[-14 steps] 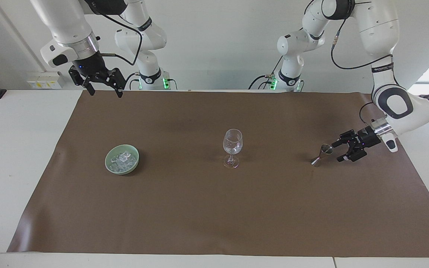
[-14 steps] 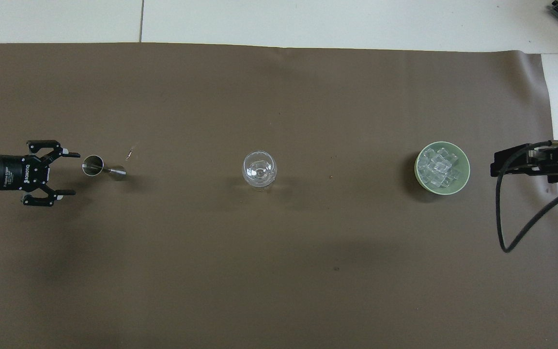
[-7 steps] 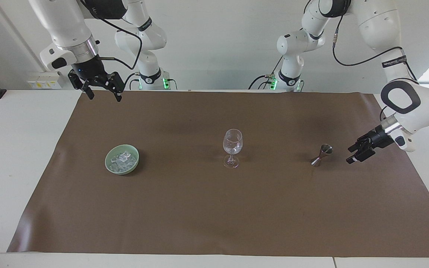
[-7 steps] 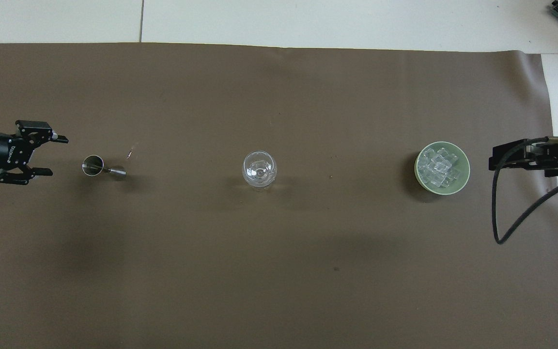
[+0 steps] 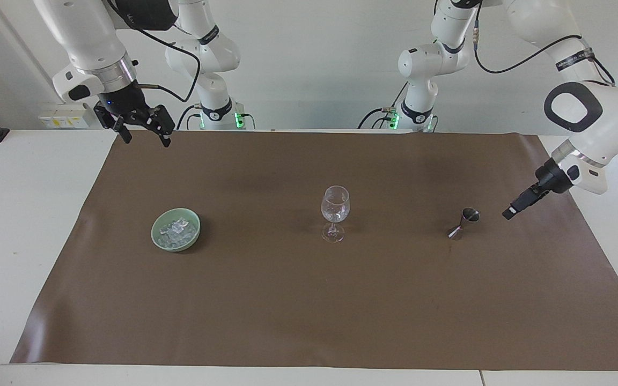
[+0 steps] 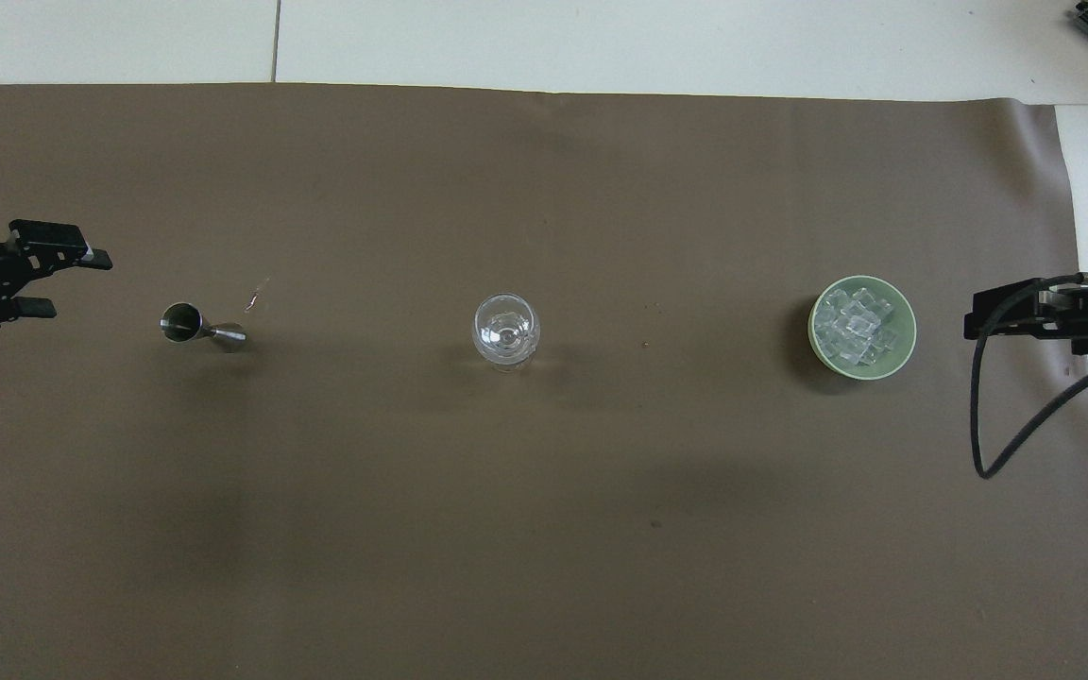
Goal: Pour wine and add ice with both arms
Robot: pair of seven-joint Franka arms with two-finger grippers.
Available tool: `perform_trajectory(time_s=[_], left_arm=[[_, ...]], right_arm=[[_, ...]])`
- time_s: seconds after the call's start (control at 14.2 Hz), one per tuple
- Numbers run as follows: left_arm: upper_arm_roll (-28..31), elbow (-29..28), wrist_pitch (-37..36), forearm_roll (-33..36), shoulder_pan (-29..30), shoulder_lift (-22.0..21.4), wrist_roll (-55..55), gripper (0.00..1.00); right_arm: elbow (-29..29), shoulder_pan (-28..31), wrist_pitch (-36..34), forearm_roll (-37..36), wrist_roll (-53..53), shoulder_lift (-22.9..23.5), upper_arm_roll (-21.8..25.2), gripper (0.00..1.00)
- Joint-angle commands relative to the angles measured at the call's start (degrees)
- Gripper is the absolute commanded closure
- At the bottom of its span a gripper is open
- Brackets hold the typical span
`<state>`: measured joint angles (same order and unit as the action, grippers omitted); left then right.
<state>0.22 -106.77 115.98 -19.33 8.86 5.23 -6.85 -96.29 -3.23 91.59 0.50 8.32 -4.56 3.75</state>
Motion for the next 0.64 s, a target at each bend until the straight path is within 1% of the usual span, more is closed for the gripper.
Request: perform_trajectory(time_s=[0.0, 0.14, 0.28, 0.35, 0.42, 0.56], left_arm=[[0.48, -0.72, -0.93, 5.77, -3.75, -4.86, 1.66, 0.00], [0.48, -0.63, -1.19, 9.99, -7.17, -8.81, 1.66, 0.00], [0.39, 1.02, -1.80, 10.63, -9.90, -10.76, 1.57, 0.00], [0.48, 2.95, -3.64, 10.72, -10.79, -10.94, 1.57, 0.00], [0.39, 6.28, -6.79, 10.98, -10.88, -10.94, 1.83, 0.00], [0.04, 13.31, -12.77, 14.74, -10.97, -9.54, 2.19, 0.00]], right_arm=[[-2.59, 0.77, 1.49, -0.42, -1.81, -2.03, -0.41, 0.00], [-2.06, 0.77, 1.14, -0.42, -1.81, -1.94, -0.32, 0.00], [-1.71, 0.77, 0.69, -0.42, -1.81, -1.77, -0.32, 0.00], [-1.80, 0.77, 0.87, -0.42, -1.81, -1.77, -0.32, 0.00], [-2.32, 0.77, 1.31, -0.42, -1.81, -1.94, -0.32, 0.00], [-2.76, 0.77, 1.66, -0.42, -1.90, -2.03, -0.32, 0.00]])
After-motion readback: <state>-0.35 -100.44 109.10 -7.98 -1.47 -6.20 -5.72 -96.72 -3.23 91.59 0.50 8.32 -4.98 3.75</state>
